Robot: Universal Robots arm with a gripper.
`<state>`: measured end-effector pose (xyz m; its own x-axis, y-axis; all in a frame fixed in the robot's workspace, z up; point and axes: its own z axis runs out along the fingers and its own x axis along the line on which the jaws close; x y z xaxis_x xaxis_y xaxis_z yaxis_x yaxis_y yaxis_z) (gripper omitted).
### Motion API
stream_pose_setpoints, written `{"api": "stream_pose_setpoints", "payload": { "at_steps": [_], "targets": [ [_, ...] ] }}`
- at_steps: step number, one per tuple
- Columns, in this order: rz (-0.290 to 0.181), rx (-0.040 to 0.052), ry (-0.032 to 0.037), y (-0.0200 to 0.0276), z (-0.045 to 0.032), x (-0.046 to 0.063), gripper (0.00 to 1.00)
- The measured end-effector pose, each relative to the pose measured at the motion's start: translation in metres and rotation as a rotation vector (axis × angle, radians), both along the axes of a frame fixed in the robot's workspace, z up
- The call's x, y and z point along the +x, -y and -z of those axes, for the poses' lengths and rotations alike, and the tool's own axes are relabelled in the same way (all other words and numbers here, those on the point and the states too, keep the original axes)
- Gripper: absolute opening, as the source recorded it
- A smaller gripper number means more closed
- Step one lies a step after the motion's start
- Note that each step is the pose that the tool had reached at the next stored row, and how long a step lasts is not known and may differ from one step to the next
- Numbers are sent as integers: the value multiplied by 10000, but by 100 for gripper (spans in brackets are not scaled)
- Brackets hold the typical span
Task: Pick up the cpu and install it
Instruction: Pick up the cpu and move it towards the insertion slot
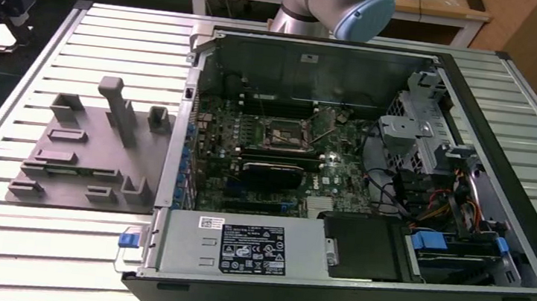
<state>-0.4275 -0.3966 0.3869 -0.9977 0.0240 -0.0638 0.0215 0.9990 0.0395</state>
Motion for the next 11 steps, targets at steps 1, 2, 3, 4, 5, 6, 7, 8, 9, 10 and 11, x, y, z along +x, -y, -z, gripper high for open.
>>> {"api": "stream_pose_setpoints", "payload": {
  "at_steps": [1,2,3,4,5,6,7,8,9,10,11],
  "targets": [
    [1,-1,-2,-1,-1,5,55],
    [0,-1,-2,0,-1,14,55],
    [0,0,1,0,0,27,55],
    [0,0,0,0,0,41,55],
    [1,0,-1,0,0,57,55],
    [1,0,0,0,0,75,55],
    [1,0,0,0,0,93,55],
    [1,0,1,0,1,112,55],
    [0,0,0,0,0,134,55],
    [0,0,0,0,0,154,55],
    [0,0,0,0,0,175,55]
  ]
}}
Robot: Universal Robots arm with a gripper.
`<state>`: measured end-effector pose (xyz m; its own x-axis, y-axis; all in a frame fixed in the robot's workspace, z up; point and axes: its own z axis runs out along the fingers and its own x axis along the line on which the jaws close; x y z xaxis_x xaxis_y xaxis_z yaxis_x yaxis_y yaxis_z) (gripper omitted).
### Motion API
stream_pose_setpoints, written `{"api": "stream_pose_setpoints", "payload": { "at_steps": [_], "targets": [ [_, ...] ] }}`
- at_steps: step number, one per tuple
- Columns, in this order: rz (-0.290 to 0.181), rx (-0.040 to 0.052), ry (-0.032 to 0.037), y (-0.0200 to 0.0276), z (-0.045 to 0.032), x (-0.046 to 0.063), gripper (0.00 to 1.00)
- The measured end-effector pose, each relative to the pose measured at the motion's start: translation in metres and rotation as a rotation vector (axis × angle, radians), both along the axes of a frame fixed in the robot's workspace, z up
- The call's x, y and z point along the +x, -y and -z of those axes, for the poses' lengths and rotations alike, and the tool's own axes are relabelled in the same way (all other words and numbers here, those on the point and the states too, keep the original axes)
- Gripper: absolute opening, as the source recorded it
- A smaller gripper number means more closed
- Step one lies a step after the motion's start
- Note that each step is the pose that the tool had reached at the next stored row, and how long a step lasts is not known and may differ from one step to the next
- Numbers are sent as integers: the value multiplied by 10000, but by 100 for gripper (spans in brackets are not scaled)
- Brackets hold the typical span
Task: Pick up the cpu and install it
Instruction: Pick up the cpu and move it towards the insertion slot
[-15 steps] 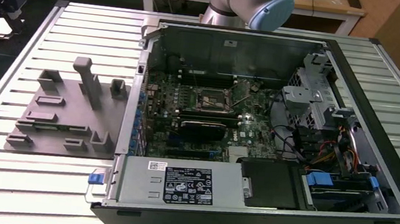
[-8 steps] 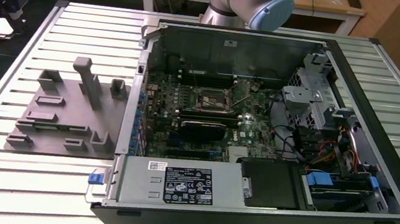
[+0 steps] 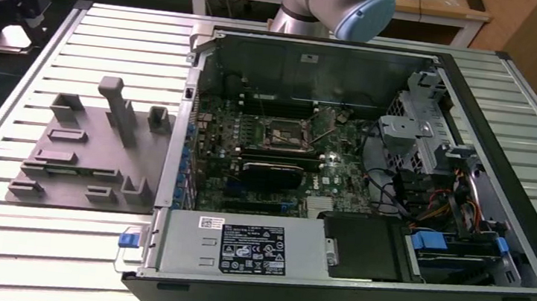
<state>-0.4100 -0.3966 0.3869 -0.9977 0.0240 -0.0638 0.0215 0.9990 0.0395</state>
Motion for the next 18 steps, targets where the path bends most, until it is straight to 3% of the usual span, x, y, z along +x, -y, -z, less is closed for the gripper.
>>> {"api": "stream_pose_setpoints", "payload": {
  "at_steps": [18],
  "targets": [
    [0,0,0,0,0,396,55]
  ]
}}
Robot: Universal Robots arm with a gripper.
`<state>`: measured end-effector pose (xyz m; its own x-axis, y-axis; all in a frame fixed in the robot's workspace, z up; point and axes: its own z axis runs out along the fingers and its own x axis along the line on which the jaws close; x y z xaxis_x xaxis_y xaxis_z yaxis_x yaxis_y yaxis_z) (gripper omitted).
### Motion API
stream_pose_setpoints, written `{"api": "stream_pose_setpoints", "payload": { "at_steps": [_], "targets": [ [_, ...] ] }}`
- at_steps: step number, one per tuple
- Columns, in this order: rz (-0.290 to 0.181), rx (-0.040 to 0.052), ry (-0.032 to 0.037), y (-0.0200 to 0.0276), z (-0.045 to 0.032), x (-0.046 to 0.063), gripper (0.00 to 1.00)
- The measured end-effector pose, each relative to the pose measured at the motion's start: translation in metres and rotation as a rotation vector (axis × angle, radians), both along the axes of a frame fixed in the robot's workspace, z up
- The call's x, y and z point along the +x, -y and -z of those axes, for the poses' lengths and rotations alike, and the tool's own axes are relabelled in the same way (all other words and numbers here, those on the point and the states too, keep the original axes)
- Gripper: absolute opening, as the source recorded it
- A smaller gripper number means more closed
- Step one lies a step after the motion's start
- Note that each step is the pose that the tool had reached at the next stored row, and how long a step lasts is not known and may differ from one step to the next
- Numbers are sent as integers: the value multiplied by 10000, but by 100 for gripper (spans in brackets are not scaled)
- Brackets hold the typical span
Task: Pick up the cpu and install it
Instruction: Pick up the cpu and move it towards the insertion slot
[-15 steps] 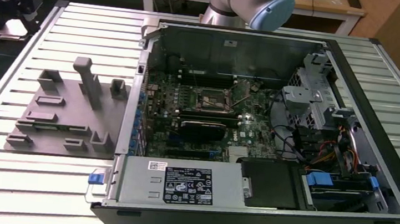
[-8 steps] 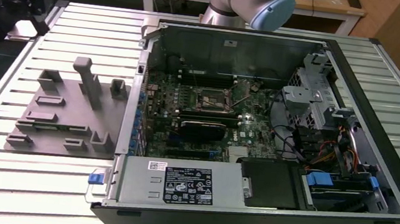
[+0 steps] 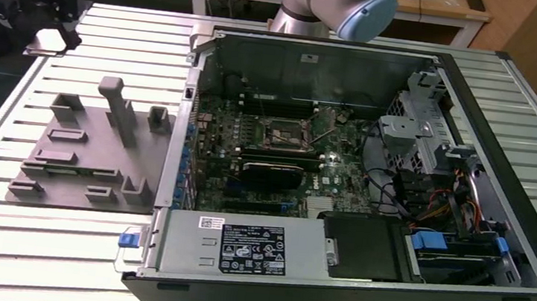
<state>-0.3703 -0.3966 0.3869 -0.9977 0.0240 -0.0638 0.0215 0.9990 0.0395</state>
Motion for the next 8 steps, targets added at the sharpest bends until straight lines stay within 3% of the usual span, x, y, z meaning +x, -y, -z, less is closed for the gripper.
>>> {"api": "stream_pose_setpoints", "payload": {
  "at_steps": [8],
  "targets": [
    [1,0,1,0,0,195,55]
  ]
}}
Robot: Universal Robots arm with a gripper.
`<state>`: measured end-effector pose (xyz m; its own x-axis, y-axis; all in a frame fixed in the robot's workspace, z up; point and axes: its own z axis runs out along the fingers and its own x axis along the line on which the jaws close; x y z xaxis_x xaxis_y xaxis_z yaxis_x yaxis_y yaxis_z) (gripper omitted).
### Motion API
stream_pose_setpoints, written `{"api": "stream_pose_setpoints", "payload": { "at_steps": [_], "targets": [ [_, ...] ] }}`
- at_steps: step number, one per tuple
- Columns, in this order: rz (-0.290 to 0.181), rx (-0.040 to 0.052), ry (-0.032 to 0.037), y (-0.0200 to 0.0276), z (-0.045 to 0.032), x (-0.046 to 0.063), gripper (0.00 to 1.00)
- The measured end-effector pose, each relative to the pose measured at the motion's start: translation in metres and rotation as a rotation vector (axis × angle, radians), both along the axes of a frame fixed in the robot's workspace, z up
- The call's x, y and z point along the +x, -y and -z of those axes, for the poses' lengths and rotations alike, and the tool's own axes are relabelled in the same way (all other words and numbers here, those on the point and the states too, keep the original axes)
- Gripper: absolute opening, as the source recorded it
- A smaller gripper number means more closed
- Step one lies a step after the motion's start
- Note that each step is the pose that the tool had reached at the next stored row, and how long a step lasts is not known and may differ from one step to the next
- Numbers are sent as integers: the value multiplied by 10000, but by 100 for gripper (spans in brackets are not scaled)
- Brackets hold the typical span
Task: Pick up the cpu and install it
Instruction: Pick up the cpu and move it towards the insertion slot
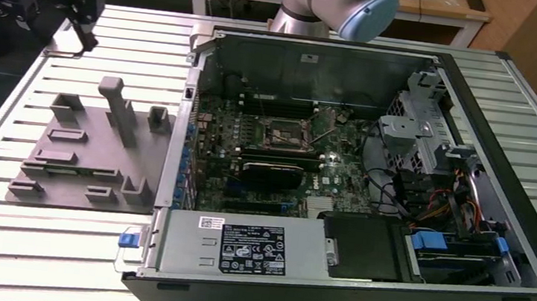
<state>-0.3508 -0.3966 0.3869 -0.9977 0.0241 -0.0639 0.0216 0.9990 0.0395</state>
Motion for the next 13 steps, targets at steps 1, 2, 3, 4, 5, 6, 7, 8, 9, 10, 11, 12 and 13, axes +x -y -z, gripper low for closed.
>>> {"api": "stream_pose_setpoints", "payload": {
  "at_steps": [1,2,3,4,5,6,7,8,9,10,11,12,13],
  "targets": [
    [0,0,0,0,0,25,55],
    [-1,0,0,0,0,49,55],
    [-1,1,0,0,0,73,55],
    [0,0,0,0,0,95,55],
    [-1,0,0,0,0,118,55],
    [0,-1,-1,0,0,141,55],
    [-1,0,-1,0,0,165,55],
    [0,1,0,0,0,188,55],
    [-1,0,0,0,0,213,55],
    [0,0,0,0,0,236,55],
    [0,0,0,0,0,260,55],
    [0,0,0,0,0,283,55],
    [0,0,0,0,0,305,55]
  ]
}}
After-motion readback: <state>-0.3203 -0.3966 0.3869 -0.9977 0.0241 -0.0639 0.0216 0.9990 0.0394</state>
